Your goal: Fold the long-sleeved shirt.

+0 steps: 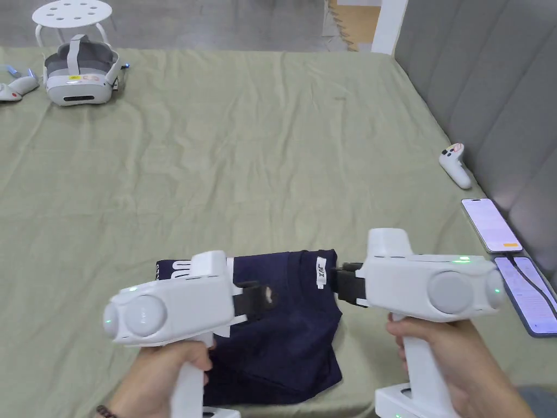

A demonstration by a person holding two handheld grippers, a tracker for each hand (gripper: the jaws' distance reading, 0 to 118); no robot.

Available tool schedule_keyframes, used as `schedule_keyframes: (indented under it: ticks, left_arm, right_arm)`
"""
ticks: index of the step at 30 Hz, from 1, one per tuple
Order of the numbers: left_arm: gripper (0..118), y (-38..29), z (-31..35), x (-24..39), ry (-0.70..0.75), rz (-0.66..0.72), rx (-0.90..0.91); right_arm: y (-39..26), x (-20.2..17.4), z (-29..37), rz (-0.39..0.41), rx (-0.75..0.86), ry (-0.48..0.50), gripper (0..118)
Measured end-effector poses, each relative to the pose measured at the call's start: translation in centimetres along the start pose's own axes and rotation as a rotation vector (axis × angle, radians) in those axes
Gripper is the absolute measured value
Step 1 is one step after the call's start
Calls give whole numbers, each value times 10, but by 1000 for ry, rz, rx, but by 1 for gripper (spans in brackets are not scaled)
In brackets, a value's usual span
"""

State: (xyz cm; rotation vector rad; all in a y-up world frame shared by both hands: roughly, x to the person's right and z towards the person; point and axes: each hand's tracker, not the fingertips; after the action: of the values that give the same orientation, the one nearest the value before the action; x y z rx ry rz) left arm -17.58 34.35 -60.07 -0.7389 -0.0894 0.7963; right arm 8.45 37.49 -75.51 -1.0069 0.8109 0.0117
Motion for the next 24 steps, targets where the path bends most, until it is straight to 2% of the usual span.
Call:
schedule_keyframes:
  ticks: [3,4,5,6,7,8,9,10,11,12,15,18,20,21,22,23,24]
  left_arm:
    - [5,8,51,-29,54,52,93]
    - [11,9,65,-32,61,80,122]
    - [30,11,78,-43,66,117,151]
    - [61,11,90,-53,77,166,181]
    - [61,11,98,-63,89,200,213]
    - [70,14,101,-87,110,210,236]
    - [78,14,105,-96,146,206,244]
    - [98,15,107,-103,167,211,235]
    - [108,14,106,-109,173,208,217]
    - [110,14,102,-113,163,209,213]
    - [110,11,76,-134,68,278,125]
    - [108,4,41,-142,49,360,65]
    - [101,0,18,-144,28,400,38]
    - [101,-4,13,-138,-33,382,109]
    - [94,-3,8,-133,-86,366,159]
    - [80,-6,-5,-132,-126,401,119]
    - [44,-10,-13,-113,-81,441,76]
  right_arm:
    - [1,-3,-56,-48,-109,133,0]
    - [-2,-2,-71,-76,-136,158,0]
    - [-6,0,-87,-108,-174,182,0]
    - [-9,2,-100,-131,-218,180,0]
    - [-16,5,-106,-144,-249,143,0]
    - [-19,10,-109,-183,-242,140,0]
    - [-19,17,-106,-248,-210,193,0]
    - [-19,22,-104,-287,-213,212,0]
    - [-21,24,-99,-282,-217,205,0]
    - [-21,24,-98,-265,-216,194,0]
    - [-24,24,-98,-228,-205,195,0]
    - [-26,24,-98,-259,-197,194,0]
    - [-29,23,-97,-259,-191,192,0]
    - [-29,22,-97,-257,-189,190,0]
    - [-30,22,-96,-257,-187,188,0]
    - [-31,22,-98,-256,-184,184,0]
    - [-31,21,-98,-254,-183,181,0]
